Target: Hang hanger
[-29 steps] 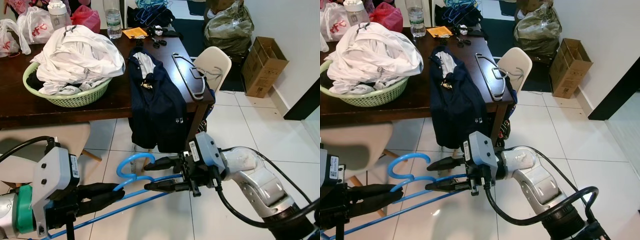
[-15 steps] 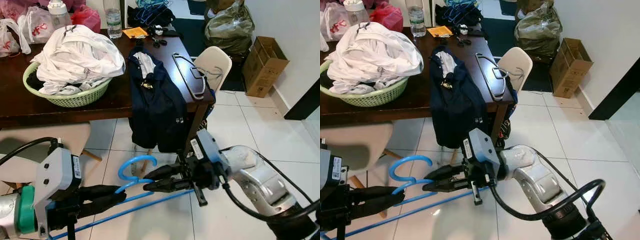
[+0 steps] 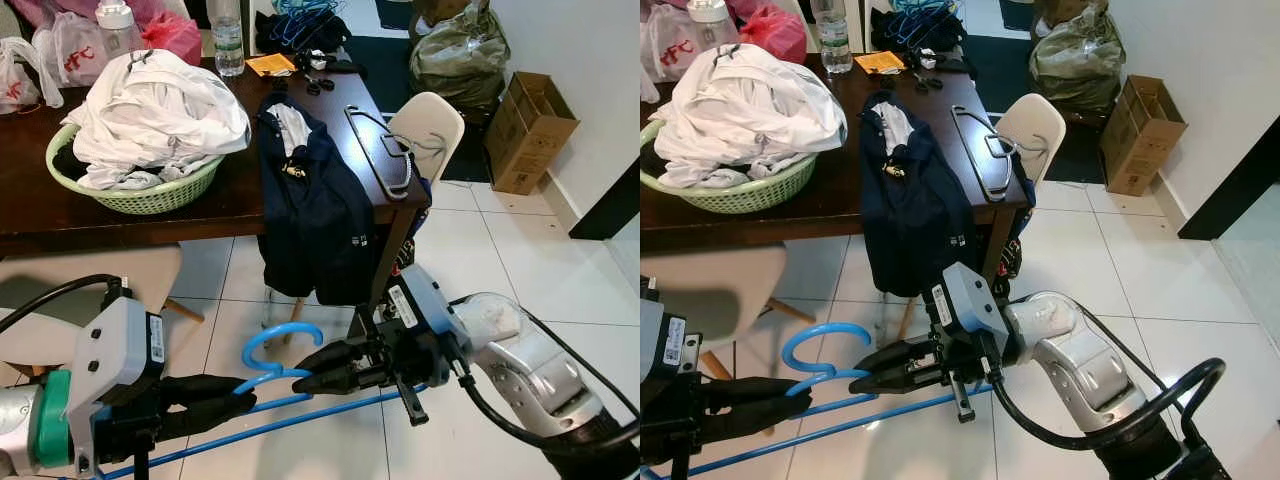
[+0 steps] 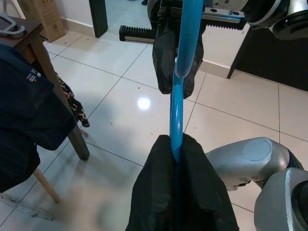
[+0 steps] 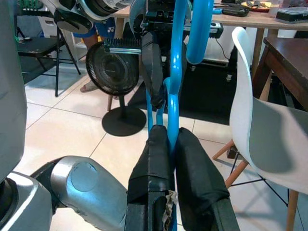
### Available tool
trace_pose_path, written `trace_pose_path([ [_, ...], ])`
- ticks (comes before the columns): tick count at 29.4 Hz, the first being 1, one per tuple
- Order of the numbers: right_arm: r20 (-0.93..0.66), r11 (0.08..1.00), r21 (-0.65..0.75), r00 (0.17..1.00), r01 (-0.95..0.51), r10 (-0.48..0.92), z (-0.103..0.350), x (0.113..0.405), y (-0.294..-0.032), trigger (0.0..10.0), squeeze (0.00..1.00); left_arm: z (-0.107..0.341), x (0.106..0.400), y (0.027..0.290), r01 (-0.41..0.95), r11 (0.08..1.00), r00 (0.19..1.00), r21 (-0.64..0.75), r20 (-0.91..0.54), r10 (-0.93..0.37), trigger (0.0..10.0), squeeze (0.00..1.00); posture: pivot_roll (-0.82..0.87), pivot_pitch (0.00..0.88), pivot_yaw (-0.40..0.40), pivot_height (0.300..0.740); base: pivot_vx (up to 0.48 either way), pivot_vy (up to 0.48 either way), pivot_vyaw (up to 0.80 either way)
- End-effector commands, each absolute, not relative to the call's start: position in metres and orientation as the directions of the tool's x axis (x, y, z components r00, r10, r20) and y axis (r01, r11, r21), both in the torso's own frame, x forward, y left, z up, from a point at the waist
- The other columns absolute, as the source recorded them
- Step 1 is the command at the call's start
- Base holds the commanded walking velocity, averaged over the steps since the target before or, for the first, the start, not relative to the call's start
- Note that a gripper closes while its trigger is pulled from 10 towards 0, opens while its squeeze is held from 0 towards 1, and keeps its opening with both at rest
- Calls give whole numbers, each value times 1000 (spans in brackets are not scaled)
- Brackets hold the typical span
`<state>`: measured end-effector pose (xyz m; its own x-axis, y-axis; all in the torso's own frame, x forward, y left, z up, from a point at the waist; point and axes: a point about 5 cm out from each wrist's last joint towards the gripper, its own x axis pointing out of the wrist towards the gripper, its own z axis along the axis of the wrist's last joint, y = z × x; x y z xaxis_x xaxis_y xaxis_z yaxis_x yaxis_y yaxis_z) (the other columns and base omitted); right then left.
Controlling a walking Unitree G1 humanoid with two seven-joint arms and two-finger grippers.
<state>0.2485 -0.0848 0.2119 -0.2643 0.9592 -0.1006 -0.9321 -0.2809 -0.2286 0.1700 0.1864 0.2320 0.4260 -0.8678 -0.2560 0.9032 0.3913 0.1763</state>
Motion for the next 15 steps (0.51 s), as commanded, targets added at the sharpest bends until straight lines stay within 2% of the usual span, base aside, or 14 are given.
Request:
trace_pose_path([
  [1,-119,-369,-219,-350,-903,929,207,237,-75,10000,592,234,171,186,904,392,424,174,-239,-874,10000,0,80,107,39,740,0,0,0],
  [3,-120,-372,-218,-353,-902,928,207,237,-74,10000,592,234,171,185,905,389,422,173,-237,-875,10000,0,79,107,39,740,0,0,0],
  [4,-126,-385,-212,-365,-898,922,207,236,-74,10000,1000,234,171,183,906,386,419,172,-233,-878,10000,0,80,110,38,740,0,0,0],
  [11,-133,-407,-201,-387,-891,912,203,233,-69,10000,988,236,174,177,910,376,408,175,-207,-889,10000,0,83,116,35,740,0,0,0],
  [12,-131,-411,-198,-392,-890,911,203,233,-67,10000,0,236,175,176,910,376,407,176,-200,-891,10000,0,80,118,35,740,0,0,0],
  [15,-119,-418,-194,-402,-887,908,202,231,-62,10000,0,235,177,172,909,378,408,177,-186,-894,10000,0,82,119,35,740,0,0,0],
])
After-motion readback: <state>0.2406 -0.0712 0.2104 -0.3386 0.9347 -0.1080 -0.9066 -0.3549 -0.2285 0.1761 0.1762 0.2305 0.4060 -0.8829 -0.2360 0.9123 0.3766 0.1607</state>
